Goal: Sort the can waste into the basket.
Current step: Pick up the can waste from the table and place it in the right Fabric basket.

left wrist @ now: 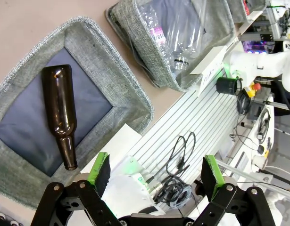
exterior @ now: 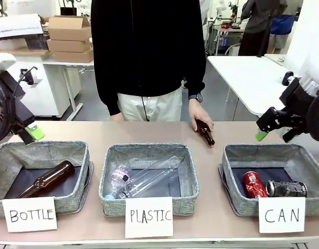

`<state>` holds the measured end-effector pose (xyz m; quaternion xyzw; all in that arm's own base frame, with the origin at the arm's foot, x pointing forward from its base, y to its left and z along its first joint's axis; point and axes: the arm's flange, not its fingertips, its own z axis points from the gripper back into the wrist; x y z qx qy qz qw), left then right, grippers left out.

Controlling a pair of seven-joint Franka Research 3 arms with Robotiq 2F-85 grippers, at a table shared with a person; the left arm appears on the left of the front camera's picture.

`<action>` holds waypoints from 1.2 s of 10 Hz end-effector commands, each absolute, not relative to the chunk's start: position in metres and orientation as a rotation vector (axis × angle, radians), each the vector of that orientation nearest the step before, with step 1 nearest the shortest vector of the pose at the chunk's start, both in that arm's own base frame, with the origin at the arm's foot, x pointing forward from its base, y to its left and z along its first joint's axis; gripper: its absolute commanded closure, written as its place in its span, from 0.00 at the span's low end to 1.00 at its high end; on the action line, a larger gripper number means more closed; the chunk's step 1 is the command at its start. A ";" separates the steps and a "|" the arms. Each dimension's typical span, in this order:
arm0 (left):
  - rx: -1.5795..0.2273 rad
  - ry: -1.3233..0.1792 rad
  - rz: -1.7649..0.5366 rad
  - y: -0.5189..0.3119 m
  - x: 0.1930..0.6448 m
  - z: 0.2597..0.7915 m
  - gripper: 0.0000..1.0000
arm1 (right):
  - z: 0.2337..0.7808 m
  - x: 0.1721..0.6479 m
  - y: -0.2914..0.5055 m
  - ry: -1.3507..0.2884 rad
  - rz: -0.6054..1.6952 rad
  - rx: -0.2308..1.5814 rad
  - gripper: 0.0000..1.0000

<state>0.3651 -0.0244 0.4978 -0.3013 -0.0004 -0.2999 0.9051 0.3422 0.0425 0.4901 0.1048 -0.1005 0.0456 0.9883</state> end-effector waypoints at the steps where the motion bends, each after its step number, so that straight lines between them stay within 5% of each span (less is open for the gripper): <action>1: -0.618 -0.005 -0.629 -0.023 0.365 0.497 0.00 | 0.504 0.344 0.049 -0.278 0.204 0.512 0.00; 2: -0.618 -0.005 -0.629 -0.023 0.365 0.497 0.00 | 0.521 0.343 0.053 -0.422 0.289 0.787 0.00; 4: -0.618 -0.005 -0.629 -0.023 0.365 0.497 0.00 | 0.550 0.343 0.059 -0.323 0.457 1.387 0.00; 6: -0.618 -0.005 -0.629 -0.023 0.365 0.497 0.00 | 0.547 0.357 0.053 -0.167 0.373 1.620 0.00; 7: -0.618 -0.005 -0.629 -0.023 0.365 0.497 0.00 | 0.537 0.368 0.047 -0.155 0.296 1.544 0.00; 8: -0.618 -0.005 -0.629 -0.023 0.365 0.497 0.00 | 0.567 0.338 0.061 -0.414 0.281 1.071 0.00; 12: -0.618 -0.005 -0.629 -0.023 0.365 0.497 0.00 | 0.567 0.338 0.061 -0.414 0.281 1.071 0.00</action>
